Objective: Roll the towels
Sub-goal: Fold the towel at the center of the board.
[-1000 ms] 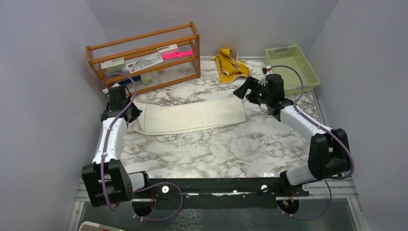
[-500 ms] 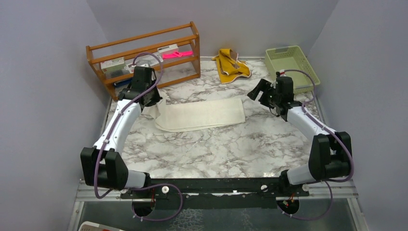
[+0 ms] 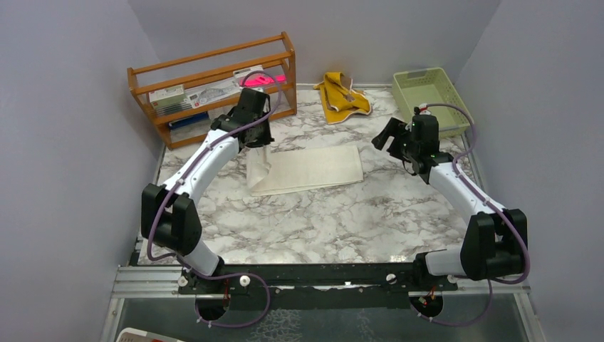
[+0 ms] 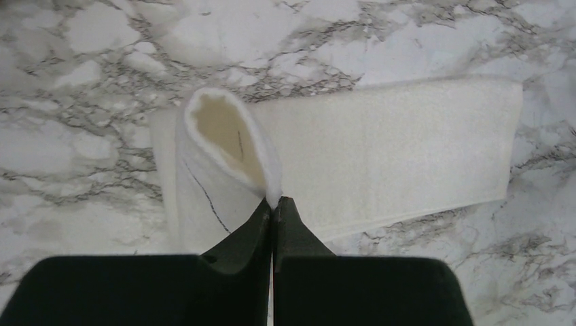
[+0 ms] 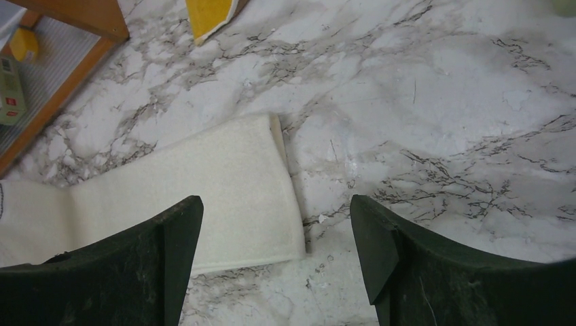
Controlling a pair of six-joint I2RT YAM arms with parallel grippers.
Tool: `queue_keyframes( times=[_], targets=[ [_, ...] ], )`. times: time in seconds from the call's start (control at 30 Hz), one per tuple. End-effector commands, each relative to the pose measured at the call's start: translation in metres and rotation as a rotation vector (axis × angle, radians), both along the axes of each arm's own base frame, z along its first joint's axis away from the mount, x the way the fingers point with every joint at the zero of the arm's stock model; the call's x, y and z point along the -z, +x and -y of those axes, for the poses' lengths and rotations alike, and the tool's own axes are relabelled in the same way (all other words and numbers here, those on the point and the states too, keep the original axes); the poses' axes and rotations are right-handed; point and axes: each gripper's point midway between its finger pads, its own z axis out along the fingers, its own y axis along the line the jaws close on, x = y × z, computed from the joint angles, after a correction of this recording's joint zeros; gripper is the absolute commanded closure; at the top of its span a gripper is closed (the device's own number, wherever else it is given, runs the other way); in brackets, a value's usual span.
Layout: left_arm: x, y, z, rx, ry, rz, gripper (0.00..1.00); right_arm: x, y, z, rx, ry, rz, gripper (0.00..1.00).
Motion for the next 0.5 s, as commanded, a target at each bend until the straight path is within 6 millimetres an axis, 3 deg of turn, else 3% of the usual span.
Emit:
queue_keyframes(
  times=[0.0,0.13,0.23,0.47],
  targets=[
    [-0.013,0.010,0.046,0.075,-0.062,0.027,1.00,-0.001,-0.006,0.010,0.034,-0.033,-0.004,0.19],
    [-0.020,0.015,0.085,0.147,-0.084,0.041,1.00,-0.002,-0.008,0.012,0.037,-0.047,-0.008,0.19],
    [-0.014,0.022,0.112,0.191,-0.088,0.030,1.00,-0.011,-0.009,0.018,0.055,-0.069,0.024,0.19],
    [-0.009,0.034,0.150,0.235,-0.096,0.027,1.00,-0.029,-0.022,0.029,0.072,-0.121,0.081,0.18]
  ],
)
